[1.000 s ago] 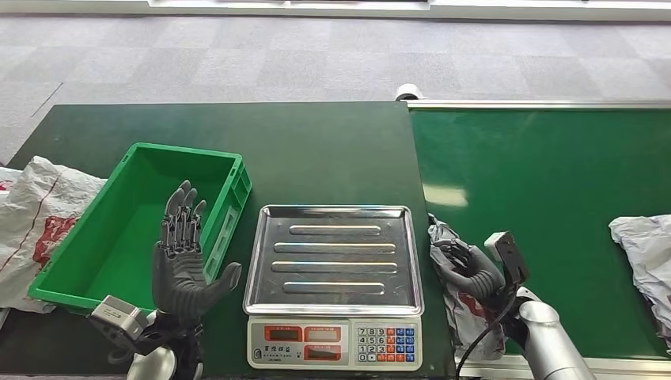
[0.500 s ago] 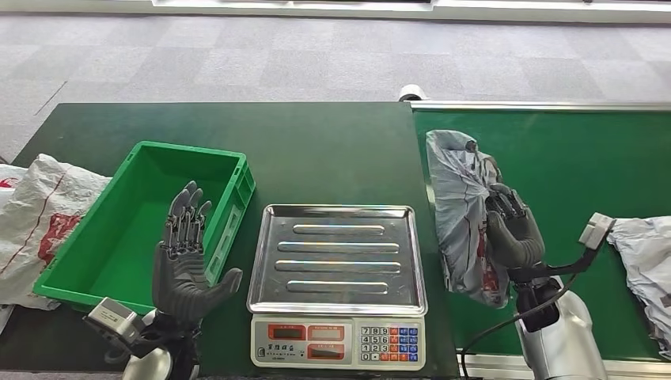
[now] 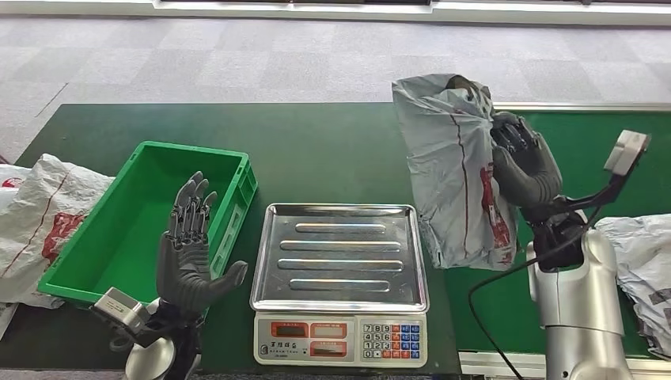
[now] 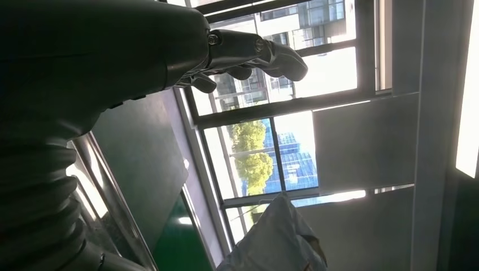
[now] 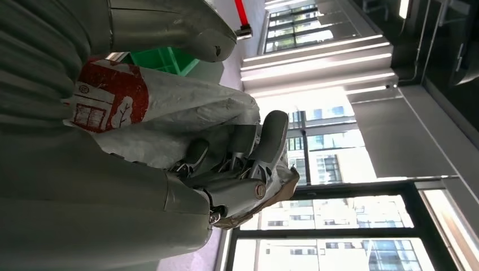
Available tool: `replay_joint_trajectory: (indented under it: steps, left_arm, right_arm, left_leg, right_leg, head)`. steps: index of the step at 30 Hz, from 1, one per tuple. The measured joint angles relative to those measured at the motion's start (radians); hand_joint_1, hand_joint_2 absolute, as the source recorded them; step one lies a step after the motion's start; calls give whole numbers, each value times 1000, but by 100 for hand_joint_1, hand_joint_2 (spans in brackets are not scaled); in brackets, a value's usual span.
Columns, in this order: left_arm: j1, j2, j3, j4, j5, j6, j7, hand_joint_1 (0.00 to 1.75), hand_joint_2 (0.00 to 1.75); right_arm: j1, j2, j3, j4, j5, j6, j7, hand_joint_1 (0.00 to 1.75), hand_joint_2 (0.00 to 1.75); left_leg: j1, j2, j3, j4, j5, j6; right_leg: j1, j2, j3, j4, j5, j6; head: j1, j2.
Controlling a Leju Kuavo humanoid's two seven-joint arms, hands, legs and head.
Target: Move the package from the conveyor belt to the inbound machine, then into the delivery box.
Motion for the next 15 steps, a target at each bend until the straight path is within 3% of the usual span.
replay_joint_trajectory:
  steps: [6, 10, 15]
  left_arm:
    - [-47, -19, 0, 35, -4, 0, 0, 0, 175]
    - [-87, -37, -5, 54, -4, 8, 0, 0, 175]
    - [-111, -50, -7, 64, -8, 16, 0, 0, 175]
  right_arm:
    - [-246, 65, 106, 133, 50, -55, 103, 175, 175]
    - [-394, 173, 235, 304, 60, -76, 133, 175, 175]
    - [-467, 286, 353, 444, 47, -102, 139, 175, 175]
  left_leg:
    - [0, 0, -3, 0, 4, 0]
    - [0, 2, -2, 0, 5, -2]
    - [1, -1, -3, 0, 6, -3]
  right_leg:
    - [0, 0, -2, 0, 4, 0]
    - [1, 3, -4, 1, 5, -2]
    - [3, -1, -4, 1, 5, -2]
  head:
    - [0, 0]
    - [0, 0]
    - [0, 0]
